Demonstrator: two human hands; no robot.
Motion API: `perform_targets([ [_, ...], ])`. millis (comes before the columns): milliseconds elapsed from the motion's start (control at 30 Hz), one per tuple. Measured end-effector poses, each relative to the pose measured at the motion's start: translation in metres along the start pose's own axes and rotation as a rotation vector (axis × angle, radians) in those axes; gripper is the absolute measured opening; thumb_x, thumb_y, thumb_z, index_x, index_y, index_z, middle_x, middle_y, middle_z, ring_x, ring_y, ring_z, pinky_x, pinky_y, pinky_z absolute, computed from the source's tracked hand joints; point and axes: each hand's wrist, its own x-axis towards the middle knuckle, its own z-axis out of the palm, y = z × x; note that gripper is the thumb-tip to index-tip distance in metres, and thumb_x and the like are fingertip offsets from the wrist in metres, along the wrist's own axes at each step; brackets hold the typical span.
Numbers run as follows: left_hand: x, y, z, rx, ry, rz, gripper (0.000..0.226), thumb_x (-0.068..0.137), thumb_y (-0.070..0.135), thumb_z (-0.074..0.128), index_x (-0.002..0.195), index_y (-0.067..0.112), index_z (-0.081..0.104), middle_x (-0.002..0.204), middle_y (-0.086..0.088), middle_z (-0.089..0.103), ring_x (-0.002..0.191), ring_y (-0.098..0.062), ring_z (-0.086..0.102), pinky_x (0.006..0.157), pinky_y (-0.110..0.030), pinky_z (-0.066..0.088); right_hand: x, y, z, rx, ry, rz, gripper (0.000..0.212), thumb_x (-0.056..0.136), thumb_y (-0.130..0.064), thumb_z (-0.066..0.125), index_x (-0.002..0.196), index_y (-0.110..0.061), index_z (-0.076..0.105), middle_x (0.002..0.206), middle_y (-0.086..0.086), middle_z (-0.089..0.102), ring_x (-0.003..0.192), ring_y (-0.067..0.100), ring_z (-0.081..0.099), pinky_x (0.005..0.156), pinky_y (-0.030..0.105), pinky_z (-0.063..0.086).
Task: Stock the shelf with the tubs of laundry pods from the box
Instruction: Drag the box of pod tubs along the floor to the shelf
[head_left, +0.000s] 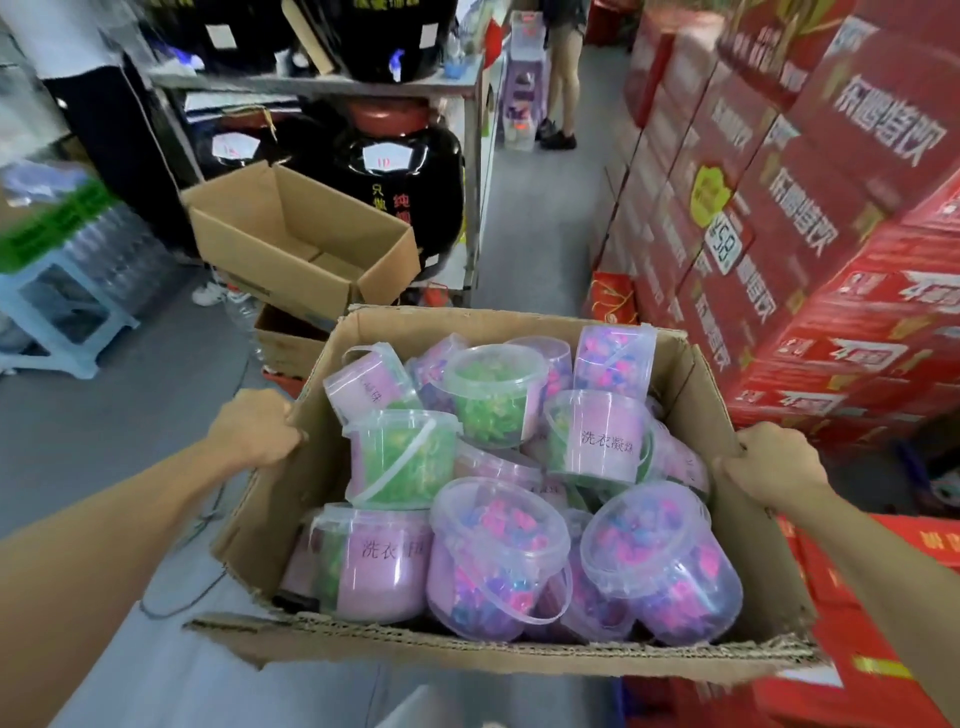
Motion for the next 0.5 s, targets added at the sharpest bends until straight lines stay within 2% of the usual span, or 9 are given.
perform_targets([
  [133,0.079,0.030,-0.030,-0.032,0.004,0.037,0.040,0.084,0.026,0.064,0.051,0.009,0.050,0.059,-0.007,0.055,0.062,-0.025,0.055,0.059,-0.031,0.047,0.070,-0.028,-0.016,-0.011,0.001,0.010,0.019,0.076,-0.024,0.065,0.062,-0.018,0.054,0.084,0.018,0.060,0.079,0.034,0.058,0.067,0.033,0.047],
  [200,0.122,0.045,-0.044,-0.019,0.007,0.052,0.036,0.084,0.026,0.065,0.058,0.002,0.056,0.069,-0.015,0.060,0.071,-0.029,0.057,0.061,-0.030,0.042,0.105,-0.042,-0.019,-0.045,0.014,-0.001,0.013,0.077,-0.025,0.066,0.072,-0.014,0.060,0.093,0.022,0.063,0.088,0.039,0.061,0.072,0.037,0.049],
  [267,0.169,0.057,-0.056,-0.026,0.009,0.073,0.037,0.084,0.027,0.065,0.067,-0.006,0.061,0.077,-0.022,0.064,0.072,-0.032,0.058,0.062,-0.032,0.043,0.139,-0.056,-0.024,-0.052,0.030,0.004,0.014,0.078,-0.024,0.066,0.076,-0.011,0.061,0.098,0.023,0.063,0.094,0.041,0.060,0.075,0.037,0.048],
  [367,0.232,0.074,-0.071,-0.024,0.009,0.109,0.040,0.084,0.027,0.065,0.054,0.005,0.050,0.068,-0.015,0.059,0.066,-0.029,0.054,0.064,-0.033,0.048,0.191,-0.075,-0.031,-0.072,0.055,0.022,0.020,0.079,-0.025,0.065,0.083,-0.005,0.064,0.097,0.022,0.064,0.091,0.040,0.061,0.073,0.035,0.047],
  [500,0.308,0.100,-0.097,-0.030,0.035,0.115,0.033,0.085,0.030,0.063,0.067,0.004,0.055,0.087,-0.017,0.060,0.088,-0.035,0.058,0.067,-0.031,0.041,0.254,-0.099,-0.045,-0.055,0.052,0.061,0.018,0.077,-0.027,0.066,0.074,-0.010,0.058,0.092,0.021,0.063,0.085,0.038,0.061,0.068,0.033,0.048],
])
